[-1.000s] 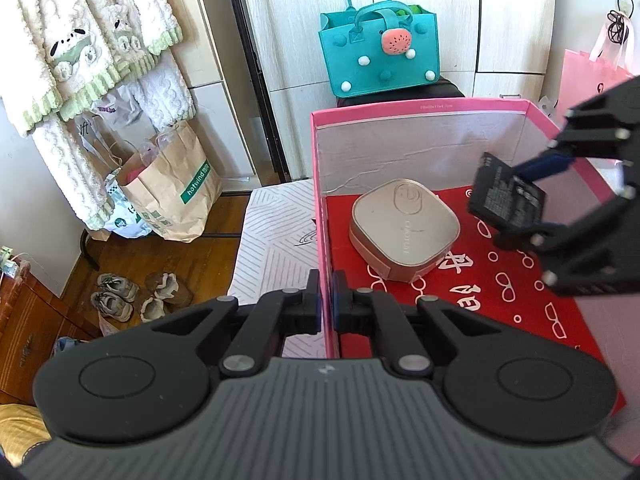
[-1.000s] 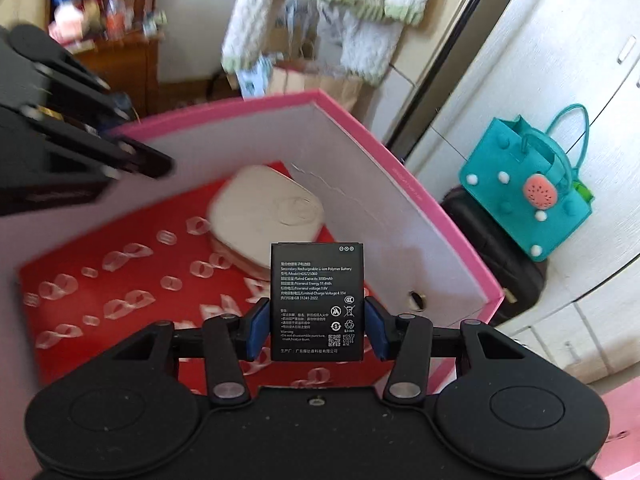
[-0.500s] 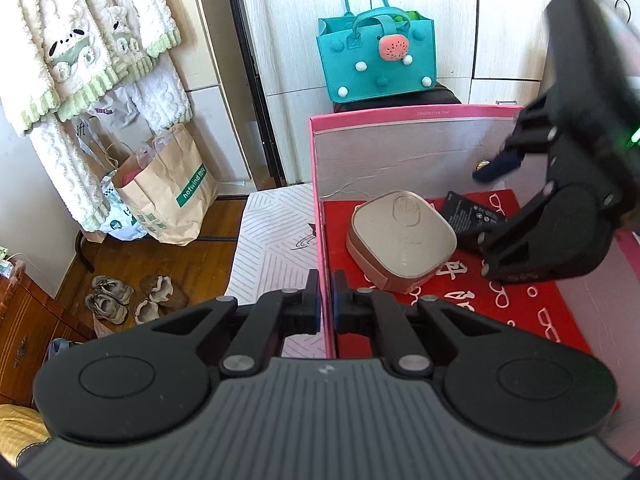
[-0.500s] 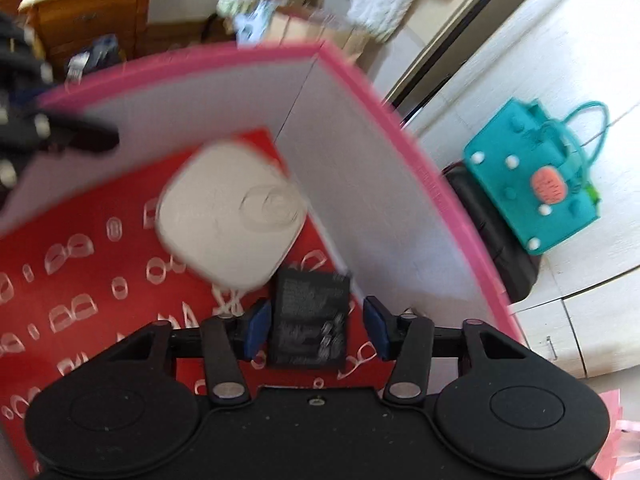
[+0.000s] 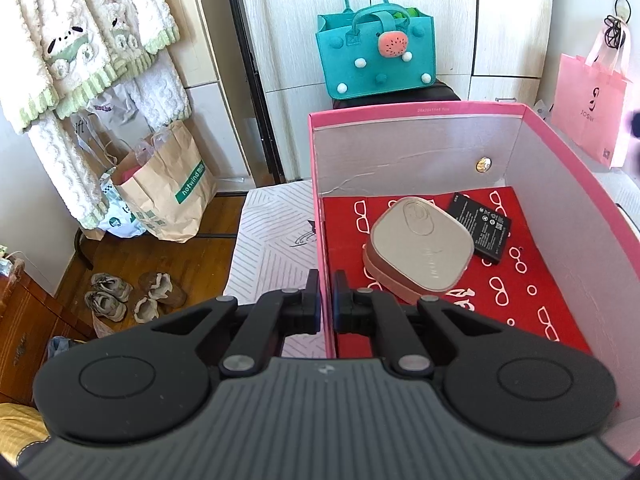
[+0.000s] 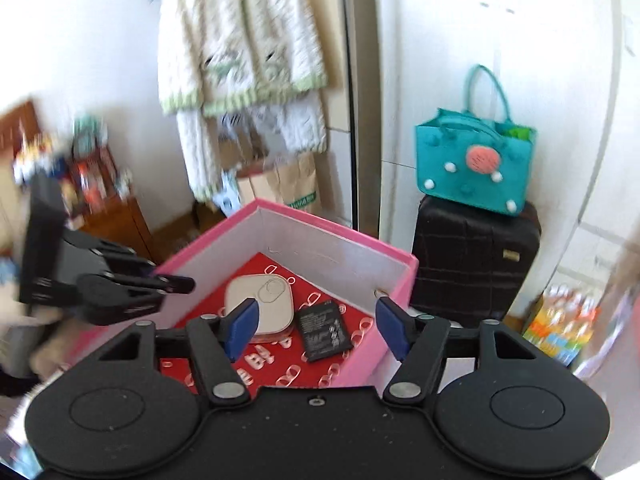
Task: Organize rigid objects
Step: 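Lower the black battery into the pink box beside the power bank and release, then grasp the cream hair claw clip with the right tool and lift it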
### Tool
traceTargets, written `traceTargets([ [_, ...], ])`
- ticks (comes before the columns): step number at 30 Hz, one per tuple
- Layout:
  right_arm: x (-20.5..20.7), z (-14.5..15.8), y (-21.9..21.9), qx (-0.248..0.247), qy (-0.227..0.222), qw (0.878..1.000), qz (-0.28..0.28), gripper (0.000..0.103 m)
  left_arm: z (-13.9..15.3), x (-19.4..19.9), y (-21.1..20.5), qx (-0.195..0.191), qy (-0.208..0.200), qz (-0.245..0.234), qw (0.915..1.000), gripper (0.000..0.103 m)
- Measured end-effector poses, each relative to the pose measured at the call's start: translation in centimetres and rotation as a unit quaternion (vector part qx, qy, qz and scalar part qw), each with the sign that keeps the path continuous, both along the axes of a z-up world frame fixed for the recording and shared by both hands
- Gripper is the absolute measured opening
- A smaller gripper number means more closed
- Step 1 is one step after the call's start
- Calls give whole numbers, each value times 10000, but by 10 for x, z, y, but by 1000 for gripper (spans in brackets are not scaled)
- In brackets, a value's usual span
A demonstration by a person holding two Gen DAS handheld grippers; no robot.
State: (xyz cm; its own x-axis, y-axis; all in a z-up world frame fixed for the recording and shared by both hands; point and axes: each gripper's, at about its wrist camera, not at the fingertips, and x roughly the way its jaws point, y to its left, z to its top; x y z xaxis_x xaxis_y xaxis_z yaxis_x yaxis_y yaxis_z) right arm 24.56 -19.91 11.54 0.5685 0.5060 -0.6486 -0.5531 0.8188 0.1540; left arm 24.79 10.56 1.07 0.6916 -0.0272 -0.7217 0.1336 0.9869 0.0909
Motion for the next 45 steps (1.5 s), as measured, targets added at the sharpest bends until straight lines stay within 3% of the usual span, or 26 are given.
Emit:
traceTargets([
  [2,-12,0,-17,142,100,9998,-107,71,0,0,0,6,-11,6,10000,5],
  [6,-39,-3,-39,-50,263,9996,-133,73,-1,1,0,-7,-8,24,10000,5],
  [10,-62,-16,-67,474,1200,9914,-228,73,-1,1,2,-70,-6,31,10000,5],
  [12,-78,-24,-71,491,1335,9895,-249,73,-1,0,3,-97,4,36,9999,5],
  [21,-134,-68,-74,-486,884,9930,-608,73,-2,0,0,27,-2,83,10000,4],
  [25,-164,-79,-63,-1326,135,9859,-1012,73,-2,1,0,7,-7,91,10000,4],
  [30,-183,-92,-56,-1174,115,9893,-854,73,-2,1,-1,6,-4,89,10000,4],
  [35,-174,-112,-61,-1114,286,9832,-1419,73,-3,1,1,-56,-4,87,9999,4],
  [37,-174,-118,-63,-839,401,9839,-1523,63,-3,1,1,-50,-4,79,10000,4],
  [40,-170,-122,-67,-417,473,9845,-1639,60,-3,0,0,10,-3,59,10000,4],
  [45,-159,-131,-62,-593,546,9825,-1681,62,-4,0,-1,-41,-4,68,10000,4],
])
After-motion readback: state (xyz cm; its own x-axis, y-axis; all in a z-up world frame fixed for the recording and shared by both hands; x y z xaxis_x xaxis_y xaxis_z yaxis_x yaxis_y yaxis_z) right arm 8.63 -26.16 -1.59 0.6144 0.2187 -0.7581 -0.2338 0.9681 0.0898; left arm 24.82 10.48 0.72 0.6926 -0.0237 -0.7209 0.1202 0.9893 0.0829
